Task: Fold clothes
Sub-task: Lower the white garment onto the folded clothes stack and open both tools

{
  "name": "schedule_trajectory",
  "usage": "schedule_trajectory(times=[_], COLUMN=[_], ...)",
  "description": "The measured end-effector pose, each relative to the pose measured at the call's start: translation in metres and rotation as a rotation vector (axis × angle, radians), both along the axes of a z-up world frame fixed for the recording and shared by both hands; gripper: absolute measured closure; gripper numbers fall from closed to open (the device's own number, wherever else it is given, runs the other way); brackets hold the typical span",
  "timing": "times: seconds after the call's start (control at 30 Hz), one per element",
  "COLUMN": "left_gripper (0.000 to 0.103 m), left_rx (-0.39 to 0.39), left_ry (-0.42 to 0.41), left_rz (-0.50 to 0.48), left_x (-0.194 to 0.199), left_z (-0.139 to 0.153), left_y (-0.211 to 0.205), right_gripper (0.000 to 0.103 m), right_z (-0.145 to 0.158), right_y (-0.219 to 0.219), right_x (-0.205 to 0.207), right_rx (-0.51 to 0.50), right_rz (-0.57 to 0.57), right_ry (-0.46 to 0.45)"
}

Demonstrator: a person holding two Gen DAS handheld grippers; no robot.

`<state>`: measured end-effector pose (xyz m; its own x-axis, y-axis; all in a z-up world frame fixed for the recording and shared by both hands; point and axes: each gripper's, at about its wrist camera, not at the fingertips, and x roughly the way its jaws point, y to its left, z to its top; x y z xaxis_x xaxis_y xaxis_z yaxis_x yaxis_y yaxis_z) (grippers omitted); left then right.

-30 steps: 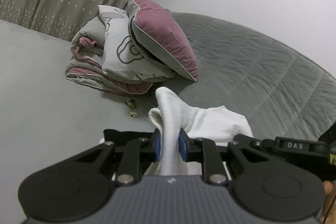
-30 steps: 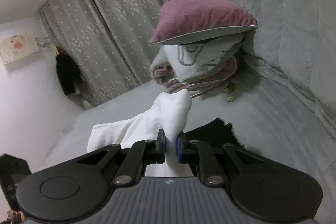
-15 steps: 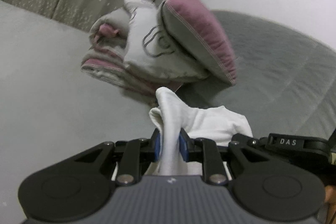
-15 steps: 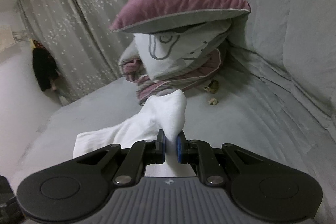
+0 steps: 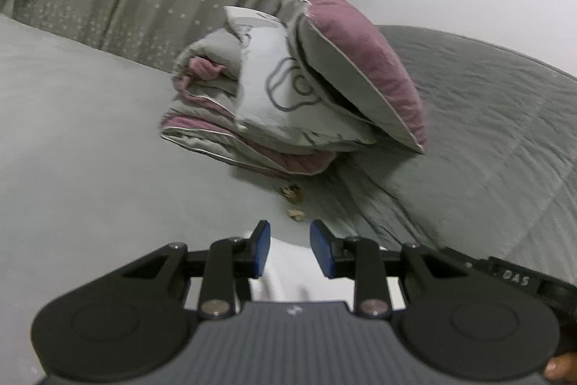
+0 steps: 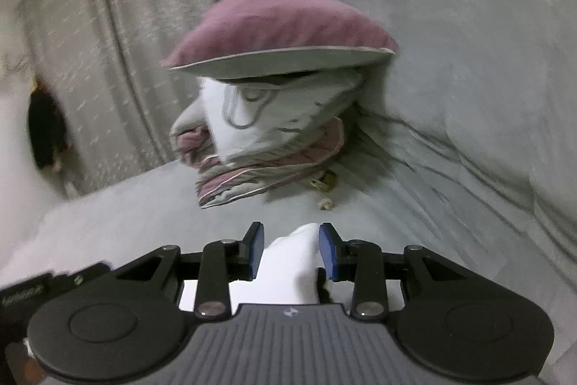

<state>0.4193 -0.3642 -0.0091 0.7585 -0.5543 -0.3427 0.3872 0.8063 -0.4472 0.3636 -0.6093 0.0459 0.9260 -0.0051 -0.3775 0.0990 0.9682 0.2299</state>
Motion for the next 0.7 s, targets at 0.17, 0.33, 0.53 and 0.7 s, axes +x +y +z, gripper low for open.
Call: schedule_trajectory(times=[0.17, 0.33, 0.53, 0.7], left_gripper=[0.077, 0.073, 0.018, 0.001], left_rx=[0.024, 0.181, 0.267, 0.354], left_ry=[-0.01, -0.023, 0.029, 0.109], left_rz=[-0.068, -0.113, -0.09, -0.044], left_x=[-0.012, -0.022, -0.03, -0.035], left_z=[-0.006, -0.017, 0.006, 0.021], left_y=[-0.007, -0.028, -0.028, -0.026], right_gripper=[0.069, 0.07, 0.069, 0.057], right_z=[-0.013, -0.039, -0.014, 0.008], right_y=[0.028, 0.037, 0.033, 0.033], right_x=[-0.017, -0.018, -0.035, -0.041], right_rx=[-0.13, -0.199, -0.142, -0.142], right_rz=[0.086, 0.092, 0.06, 0.018], right_ry=[0.004, 0.099, 0.083, 0.157])
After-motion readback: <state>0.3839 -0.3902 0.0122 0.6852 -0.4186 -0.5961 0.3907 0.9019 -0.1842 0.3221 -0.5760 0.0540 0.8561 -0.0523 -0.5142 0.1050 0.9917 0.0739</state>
